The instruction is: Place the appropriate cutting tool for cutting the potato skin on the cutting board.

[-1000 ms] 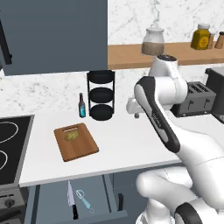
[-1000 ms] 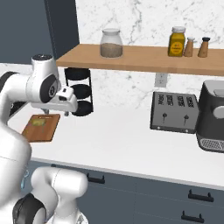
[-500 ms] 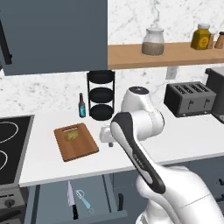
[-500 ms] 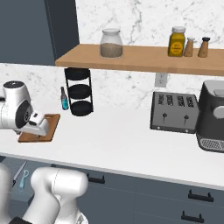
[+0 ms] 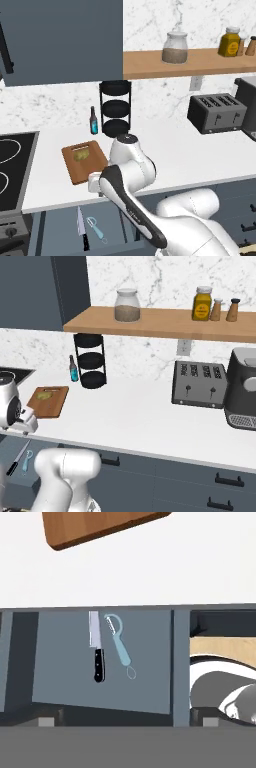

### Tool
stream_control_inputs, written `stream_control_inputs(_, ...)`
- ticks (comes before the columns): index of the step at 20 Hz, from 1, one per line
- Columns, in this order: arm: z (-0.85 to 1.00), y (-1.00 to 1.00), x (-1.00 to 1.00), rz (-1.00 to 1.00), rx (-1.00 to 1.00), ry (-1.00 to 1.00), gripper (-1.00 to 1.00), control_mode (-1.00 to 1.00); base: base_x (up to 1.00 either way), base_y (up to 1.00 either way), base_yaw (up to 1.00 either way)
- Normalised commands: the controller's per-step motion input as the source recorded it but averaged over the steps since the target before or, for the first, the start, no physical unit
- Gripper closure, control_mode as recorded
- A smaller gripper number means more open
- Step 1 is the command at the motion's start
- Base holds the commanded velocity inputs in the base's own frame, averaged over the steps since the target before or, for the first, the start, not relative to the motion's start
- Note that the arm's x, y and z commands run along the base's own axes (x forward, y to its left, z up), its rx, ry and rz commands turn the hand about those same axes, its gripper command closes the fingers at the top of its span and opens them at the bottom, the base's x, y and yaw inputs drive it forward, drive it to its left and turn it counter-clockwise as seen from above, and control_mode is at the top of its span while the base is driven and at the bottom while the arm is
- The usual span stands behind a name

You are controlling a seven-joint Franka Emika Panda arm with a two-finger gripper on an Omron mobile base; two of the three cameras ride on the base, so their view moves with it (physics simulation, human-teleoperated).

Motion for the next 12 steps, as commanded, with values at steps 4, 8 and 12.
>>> stream_control_inputs(4,-0.68,0.44,0.06,0.00,-0.11,0.00,-1.00,-1.00,0.00,0.00,0.00)
stream_control_inputs(8,-0.69,0.00,-0.21,0.00,-0.13,0.00,-1.00,-1.00,0.00,0.00,0.00)
stream_control_inputs(12,-0.73,0.00,-0.03,0.00,-0.09,0.01,-1.00,-1.00,0.00,0.00,0.00)
